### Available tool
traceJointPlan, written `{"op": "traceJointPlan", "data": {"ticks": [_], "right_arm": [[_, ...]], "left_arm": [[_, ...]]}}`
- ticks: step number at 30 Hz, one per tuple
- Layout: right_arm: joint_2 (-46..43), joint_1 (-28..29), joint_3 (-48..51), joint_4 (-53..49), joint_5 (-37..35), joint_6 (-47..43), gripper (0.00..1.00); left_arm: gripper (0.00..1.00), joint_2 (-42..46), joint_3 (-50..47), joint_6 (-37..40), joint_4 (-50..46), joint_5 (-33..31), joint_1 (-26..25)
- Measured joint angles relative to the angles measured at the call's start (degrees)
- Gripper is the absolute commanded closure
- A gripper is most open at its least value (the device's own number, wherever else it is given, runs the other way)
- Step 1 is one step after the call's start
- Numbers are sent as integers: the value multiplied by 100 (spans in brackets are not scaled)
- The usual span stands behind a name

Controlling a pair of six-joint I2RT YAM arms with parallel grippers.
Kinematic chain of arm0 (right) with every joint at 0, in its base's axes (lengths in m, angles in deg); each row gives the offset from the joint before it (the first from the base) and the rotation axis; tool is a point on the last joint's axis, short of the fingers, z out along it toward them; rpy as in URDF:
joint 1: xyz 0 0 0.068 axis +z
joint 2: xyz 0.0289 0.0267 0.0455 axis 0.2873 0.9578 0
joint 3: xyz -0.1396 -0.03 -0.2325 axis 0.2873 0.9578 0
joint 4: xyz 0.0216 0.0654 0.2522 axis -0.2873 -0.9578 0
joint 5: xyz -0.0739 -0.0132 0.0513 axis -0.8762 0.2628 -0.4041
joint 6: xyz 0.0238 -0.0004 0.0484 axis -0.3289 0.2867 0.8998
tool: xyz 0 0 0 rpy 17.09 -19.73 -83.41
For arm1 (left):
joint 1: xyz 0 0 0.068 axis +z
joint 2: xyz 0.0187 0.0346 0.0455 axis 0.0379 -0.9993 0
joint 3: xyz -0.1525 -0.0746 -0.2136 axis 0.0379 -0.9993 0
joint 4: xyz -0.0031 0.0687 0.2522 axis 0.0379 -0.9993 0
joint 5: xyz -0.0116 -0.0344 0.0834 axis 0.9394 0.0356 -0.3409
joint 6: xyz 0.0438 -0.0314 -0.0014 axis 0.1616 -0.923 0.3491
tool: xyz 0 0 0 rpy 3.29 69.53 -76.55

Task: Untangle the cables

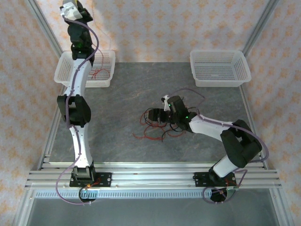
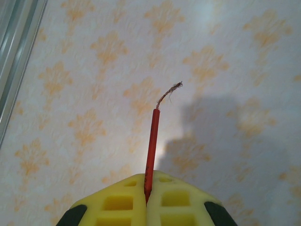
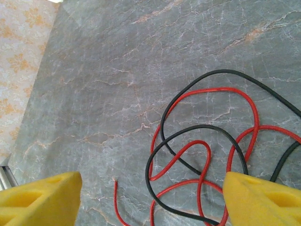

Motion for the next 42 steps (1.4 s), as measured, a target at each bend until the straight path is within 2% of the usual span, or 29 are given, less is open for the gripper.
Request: {"op": "traceJointPlan", "data": {"ticks": [4, 7, 15, 20, 25, 29, 35, 38, 40, 42], "right_arm": [[341, 0, -260, -83, 0, -20, 22], [614, 0, -437, -149, 17, -26, 22], [942, 0, -647, -262, 48, -63, 23], [942, 0, -647, -444, 46, -63, 23], [942, 0, -651, -793, 0, -55, 23], [872, 0, -654, -1202, -133, 35, 24], [313, 0, -654, -1735, -417, 133, 24], [-31, 0, -656, -1932, -588, 136, 24], [-214, 0, -658, -2044, -695, 136, 23], [-376, 0, -658, -2155, -804, 138, 24]], "left_arm": [[100, -365, -7, -17, 166, -22, 92], [100, -389, -426, -33, 437, -72, 101], [100, 291, -3348, -229, 1110, -588, 90], [100, 601, -4286, -520, 627, -981, 90], [100, 678, -3919, -922, -894, -1049, 90], [100, 476, -2863, -1174, -2520, -975, 90], [76, -251, -1246, -1429, -4492, -728, 98], [73, -754, -533, -1585, -5386, -597, 144], [68, -994, -293, -1700, -5855, -485, 210], [58, -1104, -267, -1827, -6253, -339, 295]]}}
